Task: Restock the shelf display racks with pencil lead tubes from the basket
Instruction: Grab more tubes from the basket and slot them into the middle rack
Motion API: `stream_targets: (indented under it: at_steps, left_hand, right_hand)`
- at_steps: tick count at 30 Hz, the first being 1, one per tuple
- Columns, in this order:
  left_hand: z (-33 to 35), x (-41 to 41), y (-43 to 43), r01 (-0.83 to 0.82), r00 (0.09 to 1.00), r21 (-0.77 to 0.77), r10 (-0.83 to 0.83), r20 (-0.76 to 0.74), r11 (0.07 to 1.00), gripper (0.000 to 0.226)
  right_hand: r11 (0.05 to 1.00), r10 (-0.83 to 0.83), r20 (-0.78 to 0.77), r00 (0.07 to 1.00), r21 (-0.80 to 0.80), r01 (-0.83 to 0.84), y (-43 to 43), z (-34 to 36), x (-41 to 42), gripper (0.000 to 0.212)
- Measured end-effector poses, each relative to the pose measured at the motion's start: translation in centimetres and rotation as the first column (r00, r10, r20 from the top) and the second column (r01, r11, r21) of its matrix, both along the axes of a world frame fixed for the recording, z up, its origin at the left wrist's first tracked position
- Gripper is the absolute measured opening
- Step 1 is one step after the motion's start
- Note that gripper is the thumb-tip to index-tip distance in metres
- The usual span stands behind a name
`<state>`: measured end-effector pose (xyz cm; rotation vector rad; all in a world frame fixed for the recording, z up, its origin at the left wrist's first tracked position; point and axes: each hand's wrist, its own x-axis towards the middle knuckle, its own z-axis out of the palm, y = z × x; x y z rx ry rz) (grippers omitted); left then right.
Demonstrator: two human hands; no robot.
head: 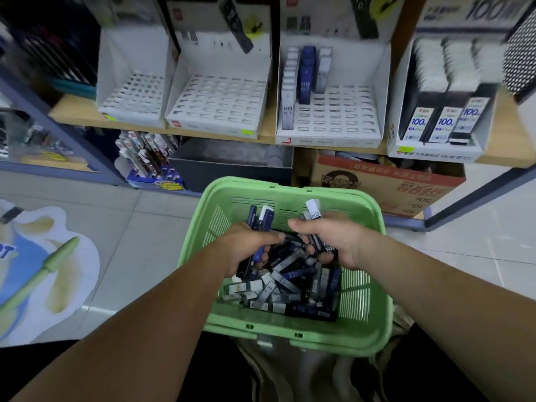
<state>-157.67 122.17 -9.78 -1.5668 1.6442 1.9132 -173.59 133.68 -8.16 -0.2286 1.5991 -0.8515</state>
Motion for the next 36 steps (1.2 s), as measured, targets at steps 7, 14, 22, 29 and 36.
stream_targets:
  at_steps: [7,14,22,29,36]
  left_hand:
    - [8.1,0.1,-0.3,0.024,0.995,-0.206,-0.043,-0.087,0.978,0.024]
    - [16.9,-0.6,-0.1,-0.072,0.956,-0.139,0.029,-0.292,0.988,0.039]
    - [22.4,-1.2,-0.9,0.06,0.945,-0.175,-0.112,-0.308,0.983,0.032]
    - [21.7,-4.9,-2.8,0.077,0.938,-0.185,-0.134,-0.32,0.98,0.031]
    - [19.4,-7.0,-5.2,-0.017,0.93,-0.189,-0.054,-0.364,0.982,0.044]
  right_hand:
    - [0.985,0.115,-0.101,0.988,-0.115,-0.126,-1.0,8.3,0.5,0.03]
    - [0.956,0.093,-0.087,0.992,-0.27,-0.114,-2.1,16.5,-0.3,0.017]
    - [0.88,0.049,0.028,0.998,-0.474,-0.03,-3.4,19.8,-2.7,0.021]
    - [0.863,-0.095,-0.094,0.991,-0.504,0.035,-5.6,18.5,-5.0,0.029]
    - [0.859,-0.329,-0.15,0.932,-0.458,0.229,-6.3,16.9,-7.9,0.02]
